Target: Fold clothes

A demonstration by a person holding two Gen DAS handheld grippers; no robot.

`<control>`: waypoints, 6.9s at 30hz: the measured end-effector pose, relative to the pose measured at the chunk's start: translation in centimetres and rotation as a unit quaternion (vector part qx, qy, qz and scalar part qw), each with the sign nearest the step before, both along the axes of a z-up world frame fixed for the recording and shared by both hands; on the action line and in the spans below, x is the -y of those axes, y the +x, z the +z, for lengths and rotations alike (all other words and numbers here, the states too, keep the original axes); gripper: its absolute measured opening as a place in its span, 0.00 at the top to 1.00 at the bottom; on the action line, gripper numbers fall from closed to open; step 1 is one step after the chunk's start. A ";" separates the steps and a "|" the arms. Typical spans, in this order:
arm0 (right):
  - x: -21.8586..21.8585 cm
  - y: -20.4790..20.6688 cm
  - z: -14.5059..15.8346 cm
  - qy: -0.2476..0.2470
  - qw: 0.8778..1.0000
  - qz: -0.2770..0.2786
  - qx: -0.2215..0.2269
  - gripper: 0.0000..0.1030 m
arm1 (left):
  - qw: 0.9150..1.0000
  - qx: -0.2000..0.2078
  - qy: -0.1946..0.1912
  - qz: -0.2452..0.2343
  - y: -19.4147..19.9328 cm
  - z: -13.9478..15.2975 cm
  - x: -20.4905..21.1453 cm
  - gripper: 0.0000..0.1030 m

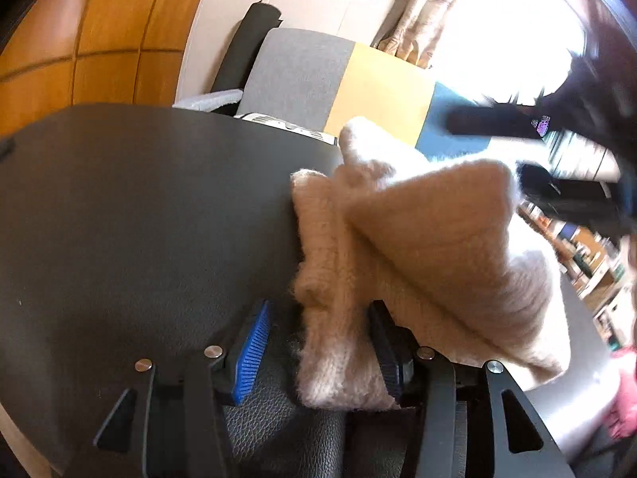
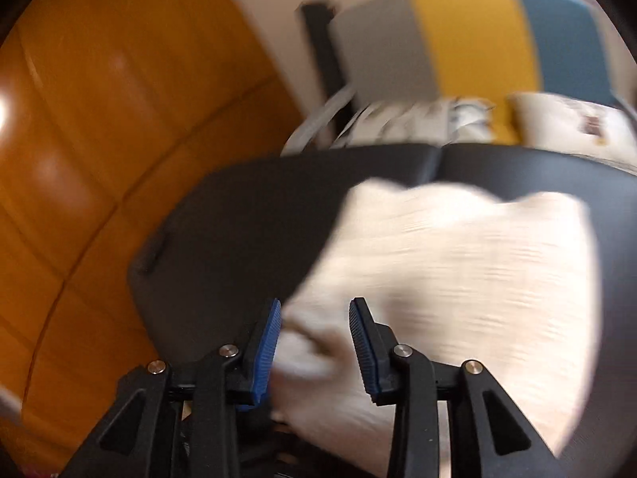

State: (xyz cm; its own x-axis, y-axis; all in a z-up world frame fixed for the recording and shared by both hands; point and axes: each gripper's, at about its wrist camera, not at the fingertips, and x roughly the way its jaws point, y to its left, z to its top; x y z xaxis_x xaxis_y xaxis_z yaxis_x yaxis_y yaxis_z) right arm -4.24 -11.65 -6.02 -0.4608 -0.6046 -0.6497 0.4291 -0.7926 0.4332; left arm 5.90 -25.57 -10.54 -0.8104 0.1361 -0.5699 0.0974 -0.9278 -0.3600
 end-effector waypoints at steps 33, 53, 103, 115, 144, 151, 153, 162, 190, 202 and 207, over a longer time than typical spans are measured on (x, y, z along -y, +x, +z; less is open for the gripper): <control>-6.8 11.4 -3.0 0.059 0.986 0.117 -0.108 0.80 | 0.992 -0.059 -0.076 -0.087 -0.9 9.0 -3.9 0.21; -11.5 9.4 -5.2 0.130 0.989 -0.001 -0.072 0.83 | 0.986 0.016 0.128 -0.105 -1.7 7.9 0.8 0.94; -23.0 7.7 -7.6 -0.363 0.913 -0.115 0.144 0.95 | 0.966 -0.004 0.220 -0.139 -0.9 9.4 -0.4 0.93; -22.2 6.9 -12.7 -0.431 0.851 -0.171 0.249 0.67 | 0.962 0.043 0.246 -0.108 -1.0 5.5 0.1 0.80; -18.5 5.4 -9.9 -0.293 0.915 -0.163 0.223 0.88 | 0.979 0.027 0.154 -0.128 1.7 6.7 -3.1 0.94; -18.5 3.7 -10.6 -0.270 0.919 -0.189 0.216 0.87 | 0.961 0.128 0.218 -0.113 1.2 0.9 -1.8 0.94; -18.2 3.1 -10.3 -0.262 0.921 -0.188 0.219 0.82 | 0.961 0.134 0.216 -0.112 1.4 0.6 -1.7 0.93; -20.4 3.1 -0.3 -0.107 0.982 -0.136 0.073 0.75 | 0.967 0.133 0.185 -0.117 2.1 1.1 -2.4 0.91; -9.1 9.8 -4.8 0.170 0.977 0.065 -0.112 0.76 | 0.990 0.025 0.120 -0.071 4.5 10.7 1.0 0.67; -9.3 9.2 -4.2 0.147 0.983 0.052 -0.097 0.76 | 0.996 0.045 0.029 -0.074 -4.9 11.5 -9.0 0.43; -9.8 9.0 -4.6 0.131 0.986 0.049 -0.091 0.76 | 0.994 0.055 0.074 -0.052 -5.1 8.3 -6.8 0.38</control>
State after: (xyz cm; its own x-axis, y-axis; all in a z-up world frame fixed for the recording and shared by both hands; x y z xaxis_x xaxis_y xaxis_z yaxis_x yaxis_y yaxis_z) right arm 4.80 -1.83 -10.63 -0.5320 -0.4744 -0.7014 0.5604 -0.8182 0.1284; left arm 0.85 -18.79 -2.22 -0.7218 0.3050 -0.6212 0.0504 -0.8721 -0.4867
